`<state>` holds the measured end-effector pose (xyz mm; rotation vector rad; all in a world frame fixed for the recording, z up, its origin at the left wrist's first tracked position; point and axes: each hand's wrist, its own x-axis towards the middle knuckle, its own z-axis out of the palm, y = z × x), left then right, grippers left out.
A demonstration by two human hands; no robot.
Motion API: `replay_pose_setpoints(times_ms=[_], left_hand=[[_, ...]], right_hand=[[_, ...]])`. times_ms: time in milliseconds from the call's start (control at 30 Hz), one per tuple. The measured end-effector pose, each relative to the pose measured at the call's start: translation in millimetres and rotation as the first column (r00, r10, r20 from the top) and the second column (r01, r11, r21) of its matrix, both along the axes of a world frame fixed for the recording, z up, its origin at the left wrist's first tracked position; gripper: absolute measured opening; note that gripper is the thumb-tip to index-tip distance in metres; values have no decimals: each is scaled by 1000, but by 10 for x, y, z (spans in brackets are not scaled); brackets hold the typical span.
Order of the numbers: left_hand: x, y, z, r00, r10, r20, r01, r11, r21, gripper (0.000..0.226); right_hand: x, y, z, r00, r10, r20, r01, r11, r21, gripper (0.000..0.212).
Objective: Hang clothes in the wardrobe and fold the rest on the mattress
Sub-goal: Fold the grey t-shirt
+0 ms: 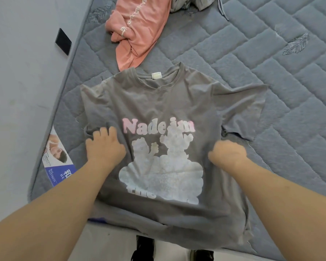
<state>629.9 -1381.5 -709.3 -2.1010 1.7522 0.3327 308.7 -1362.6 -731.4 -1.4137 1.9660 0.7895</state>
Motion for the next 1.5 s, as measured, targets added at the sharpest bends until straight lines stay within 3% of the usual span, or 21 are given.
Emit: replay_pose_setpoints(times_ms=[100,200,300,367,433,500,567,633,700,767,833,933,1033,1500], left_hand=[[-36,-545,-210,984,76,-158,-94,990,-107,36],[-110,-1215,-311,960,82,-269,-131,977,-169,37],[-158,-1827,-508,946,40,-321,-122,963,-239,51],[-167,-2090,-706,969,8,-249,-84,952,-294,53],[-176,-2213,-886,986,-37,-160,-25,928,-372,45],[-241,-2248,-958,976,-128,-179,22,866,-499,32],[-391,-2301,-878,954,-191,-230,4,778,-628,26],[-583,-2530,-723,968,-184,-172,5,697,-717,27],[-798,-2944,-575,980,-145,-135,2,690,-724,34],[-1003,-3332,-543,982,-125,-145,0,756,-655,46],[-1201,-3527,-722,959,-170,-226,21,839,-543,60],[-1362,-3442,-1233,934,-321,-158,235,883,-406,67],[-1344,-3471,-1496,937,-337,-88,272,866,-420,69],[-1354,-3520,-1463,931,-362,-53,303,844,-442,69]], right_hand=[[91,-520,-37,991,-22,135,71,927,-369,30],[37,-1132,-154,988,5,154,78,846,-528,39],[-13,-1762,-369,996,-23,86,69,801,-594,60],[37,-2079,-519,996,-64,68,92,800,-592,69],[108,-2237,-631,997,-27,75,65,822,-566,55],[91,-2261,-694,985,71,157,38,799,-600,25],[-92,-2264,-633,977,128,173,23,736,-677,7],[-437,-2415,-463,995,68,80,20,623,-782,5],[-822,-2698,-295,998,-40,-41,-15,506,-862,13],[-1011,-2970,-262,987,-137,-80,-15,423,-906,26],[-930,-3113,-404,986,-164,-9,69,463,-884,46],[-661,-3040,-917,999,-32,-15,11,677,-736,69],[-672,-3034,-1224,999,-14,-35,-18,638,-769,70],[-672,-3079,-1192,1000,-14,-20,-7,646,-763,69]])
